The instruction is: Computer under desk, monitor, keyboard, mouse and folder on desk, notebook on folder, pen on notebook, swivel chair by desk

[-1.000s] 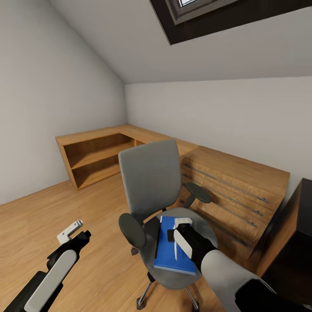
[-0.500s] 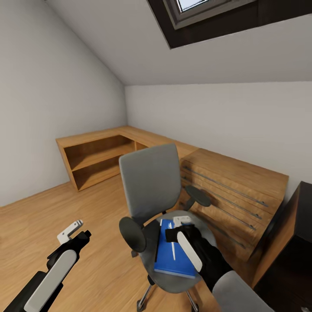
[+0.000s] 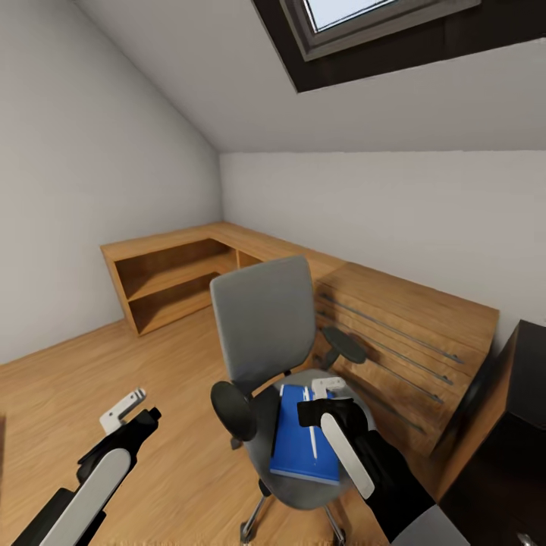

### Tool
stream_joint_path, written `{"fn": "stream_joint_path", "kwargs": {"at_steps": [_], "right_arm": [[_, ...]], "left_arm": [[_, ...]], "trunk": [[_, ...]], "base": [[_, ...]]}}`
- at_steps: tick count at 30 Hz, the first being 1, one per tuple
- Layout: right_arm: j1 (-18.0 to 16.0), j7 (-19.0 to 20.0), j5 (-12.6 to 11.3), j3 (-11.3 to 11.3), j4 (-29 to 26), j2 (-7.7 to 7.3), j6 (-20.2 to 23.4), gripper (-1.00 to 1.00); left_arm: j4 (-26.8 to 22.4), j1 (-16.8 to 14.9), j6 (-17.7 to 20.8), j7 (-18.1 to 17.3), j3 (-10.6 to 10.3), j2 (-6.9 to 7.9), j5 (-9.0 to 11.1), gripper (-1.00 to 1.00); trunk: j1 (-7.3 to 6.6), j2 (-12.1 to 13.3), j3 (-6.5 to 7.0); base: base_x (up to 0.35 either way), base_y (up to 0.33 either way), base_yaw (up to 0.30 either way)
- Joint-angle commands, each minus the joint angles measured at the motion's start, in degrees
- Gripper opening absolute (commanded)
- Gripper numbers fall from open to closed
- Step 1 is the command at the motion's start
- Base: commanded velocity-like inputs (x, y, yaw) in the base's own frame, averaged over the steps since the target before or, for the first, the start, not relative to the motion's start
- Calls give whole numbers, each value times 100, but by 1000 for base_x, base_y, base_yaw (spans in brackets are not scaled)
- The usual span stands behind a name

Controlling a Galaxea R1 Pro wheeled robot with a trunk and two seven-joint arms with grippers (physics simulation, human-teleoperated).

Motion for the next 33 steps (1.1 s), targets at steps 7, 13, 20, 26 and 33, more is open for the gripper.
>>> {"fn": "stream_joint_path", "kwargs": {"at_steps": [7, 13, 20, 26, 33], "right_arm": [[-3, -67, -65, 6, -9, 2, -2, -100], [-3, -69, -65, 3, -6, 2, -12, -100], [-3, -62, -78, -90, -19, 13, -13, -100], [-3, -60, -78, -91, -24, 7, -13, -100], [-3, -60, -79, -99, -36, 2, -13, -100]], "left_arm": [[-24, 10, 47, 35, -97, 5, 5, 100], [-26, 11, 48, 35, -106, 5, 7, 100], [-26, 11, 47, 35, -114, 5, 5, 100], [-33, 11, 47, 35, -243, 5, -3, 100], [-34, 11, 42, 35, -269, 5, -4, 100]], "trunk": [[-157, 279, 120], [-289, 519, 228], [-443, 800, 354], [-575, 1041, 461], [-728, 1321, 593]], "base": [[-245, 0, 0], [-34, 0, 0], [-1, 0, 0], [0, 0, 0], [0, 0, -72]]}}
